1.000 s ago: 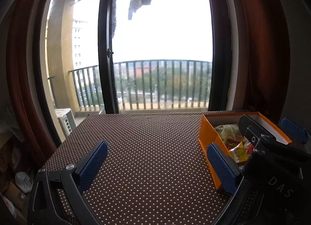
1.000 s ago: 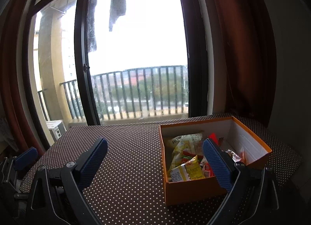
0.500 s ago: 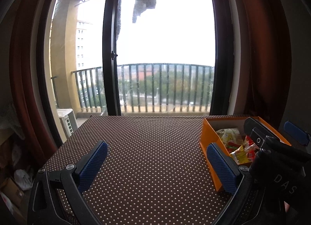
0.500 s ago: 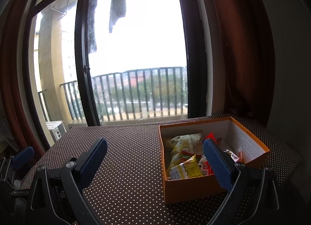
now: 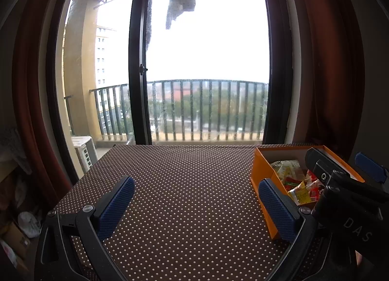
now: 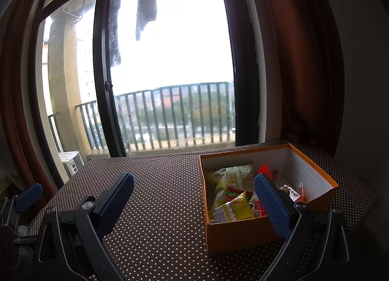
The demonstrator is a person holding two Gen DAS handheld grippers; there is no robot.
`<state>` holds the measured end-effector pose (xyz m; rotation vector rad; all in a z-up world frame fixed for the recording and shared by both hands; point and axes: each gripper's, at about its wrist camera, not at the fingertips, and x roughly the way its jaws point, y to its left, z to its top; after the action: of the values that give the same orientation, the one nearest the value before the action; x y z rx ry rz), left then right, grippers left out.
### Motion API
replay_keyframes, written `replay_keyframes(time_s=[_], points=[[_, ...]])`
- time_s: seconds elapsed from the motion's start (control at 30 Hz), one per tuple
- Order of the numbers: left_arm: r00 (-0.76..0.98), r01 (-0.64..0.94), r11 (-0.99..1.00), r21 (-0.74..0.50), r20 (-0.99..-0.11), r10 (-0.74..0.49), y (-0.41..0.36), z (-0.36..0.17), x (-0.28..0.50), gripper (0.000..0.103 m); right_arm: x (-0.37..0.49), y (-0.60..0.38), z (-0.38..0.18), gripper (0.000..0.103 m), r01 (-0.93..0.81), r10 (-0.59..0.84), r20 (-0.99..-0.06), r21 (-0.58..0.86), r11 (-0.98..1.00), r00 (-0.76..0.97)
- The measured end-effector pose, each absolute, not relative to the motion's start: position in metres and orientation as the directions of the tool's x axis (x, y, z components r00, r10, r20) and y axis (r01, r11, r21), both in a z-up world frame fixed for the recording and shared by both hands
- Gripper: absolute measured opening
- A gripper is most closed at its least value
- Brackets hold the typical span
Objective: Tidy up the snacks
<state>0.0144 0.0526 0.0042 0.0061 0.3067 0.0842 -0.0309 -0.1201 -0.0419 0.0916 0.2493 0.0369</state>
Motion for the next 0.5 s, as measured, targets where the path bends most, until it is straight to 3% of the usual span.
replay_keyframes(time_s=[0.5], points=[[0.95,-0.076,0.997,0.021,-0.302,0.079,0.051,0.0033,0.0139,0.102,-0.0322,-0.1218,-0.0431,0.101,-0.019,0.043,-0.246,0.1,0.995,0.968]])
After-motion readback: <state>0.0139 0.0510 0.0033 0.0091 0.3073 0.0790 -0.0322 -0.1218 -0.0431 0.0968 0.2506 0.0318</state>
